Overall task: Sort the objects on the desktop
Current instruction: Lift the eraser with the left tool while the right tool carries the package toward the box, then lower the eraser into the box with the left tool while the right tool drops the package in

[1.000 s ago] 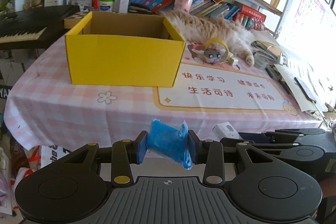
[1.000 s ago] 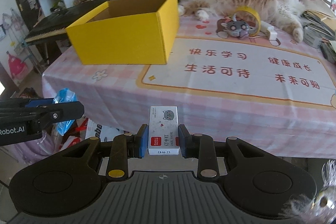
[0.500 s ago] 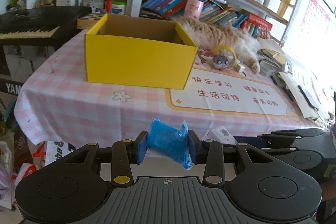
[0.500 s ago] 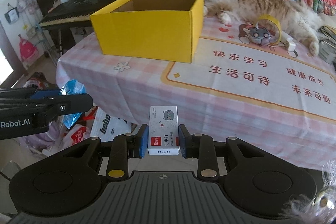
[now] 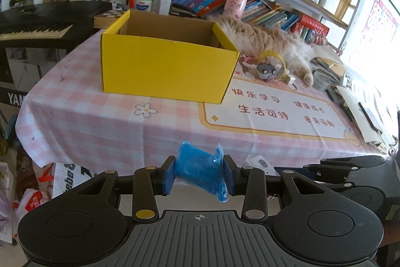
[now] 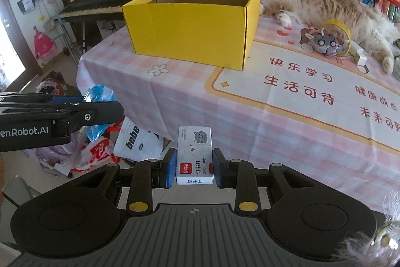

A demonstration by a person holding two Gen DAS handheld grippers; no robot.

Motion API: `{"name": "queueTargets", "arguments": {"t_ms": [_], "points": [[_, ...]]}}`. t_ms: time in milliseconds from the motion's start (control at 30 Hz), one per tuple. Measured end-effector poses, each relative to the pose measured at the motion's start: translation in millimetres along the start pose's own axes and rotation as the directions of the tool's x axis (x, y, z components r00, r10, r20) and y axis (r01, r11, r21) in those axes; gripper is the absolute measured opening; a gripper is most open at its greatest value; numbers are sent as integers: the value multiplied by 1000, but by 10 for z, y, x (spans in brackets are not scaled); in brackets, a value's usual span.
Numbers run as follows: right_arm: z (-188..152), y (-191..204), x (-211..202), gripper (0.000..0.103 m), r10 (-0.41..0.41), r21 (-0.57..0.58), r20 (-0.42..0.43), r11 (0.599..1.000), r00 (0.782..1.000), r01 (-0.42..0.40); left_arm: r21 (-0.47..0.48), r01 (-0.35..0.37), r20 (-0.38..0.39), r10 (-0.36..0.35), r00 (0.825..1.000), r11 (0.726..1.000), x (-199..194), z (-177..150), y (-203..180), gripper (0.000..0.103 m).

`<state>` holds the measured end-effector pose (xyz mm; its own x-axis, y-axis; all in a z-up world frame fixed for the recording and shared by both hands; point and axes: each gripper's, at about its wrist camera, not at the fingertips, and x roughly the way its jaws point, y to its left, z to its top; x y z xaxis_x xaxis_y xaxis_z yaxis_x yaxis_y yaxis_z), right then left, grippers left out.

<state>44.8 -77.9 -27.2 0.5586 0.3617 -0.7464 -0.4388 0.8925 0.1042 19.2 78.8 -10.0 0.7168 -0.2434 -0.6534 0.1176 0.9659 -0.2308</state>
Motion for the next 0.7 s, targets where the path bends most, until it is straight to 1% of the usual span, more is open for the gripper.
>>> {"name": "queueTargets", "arguments": {"t_ms": [233,400,533,700], "points": [[143,-69,104,27,30,0,18,1000,999,-30,15,-43,17,43,999,999,52,115,18,38],[372,-157,166,27,43,-2,57,999,997,-43,10,-54,38,54,998,998,137,328,27,38],[631,-259,178,27,61,18,93,998,994,-63,33,-68,99,65,993,997,189,610,3,38],[1062,-365,163,27,77,-26,185,997,980,-74,48,-87,183,77,980,995,276,993,-16,38]]}}
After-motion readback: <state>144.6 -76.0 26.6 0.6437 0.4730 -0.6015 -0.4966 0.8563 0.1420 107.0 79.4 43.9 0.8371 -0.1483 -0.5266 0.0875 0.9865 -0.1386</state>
